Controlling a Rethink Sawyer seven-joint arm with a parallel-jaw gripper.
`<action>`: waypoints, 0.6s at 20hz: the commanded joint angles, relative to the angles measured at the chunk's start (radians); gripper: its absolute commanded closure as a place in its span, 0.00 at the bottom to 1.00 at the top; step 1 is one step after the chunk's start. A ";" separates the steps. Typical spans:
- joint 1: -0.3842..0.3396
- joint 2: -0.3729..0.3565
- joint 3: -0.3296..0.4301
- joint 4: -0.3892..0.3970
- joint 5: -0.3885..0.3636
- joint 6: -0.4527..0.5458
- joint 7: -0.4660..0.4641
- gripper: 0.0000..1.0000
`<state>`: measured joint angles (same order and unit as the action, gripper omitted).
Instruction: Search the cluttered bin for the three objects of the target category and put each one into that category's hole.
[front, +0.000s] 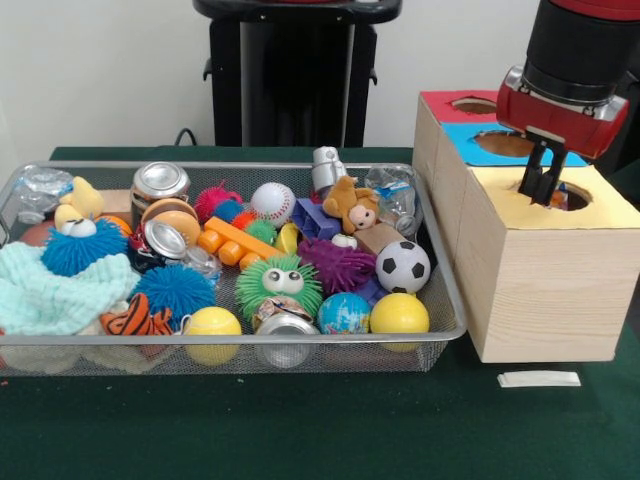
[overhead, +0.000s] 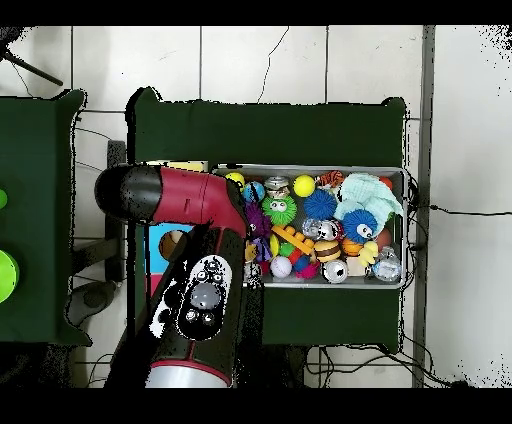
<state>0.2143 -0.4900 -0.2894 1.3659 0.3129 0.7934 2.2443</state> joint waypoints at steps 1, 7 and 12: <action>-0.025 -0.031 0.050 0.014 0.001 0.045 0.135 1.00; -0.016 0.012 0.024 -0.066 -0.142 -0.145 -0.016 1.00; -0.197 -0.037 0.373 0.167 0.036 -0.369 -0.054 1.00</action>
<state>0.1565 -0.4729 -0.1765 1.3973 0.2817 0.6177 2.2443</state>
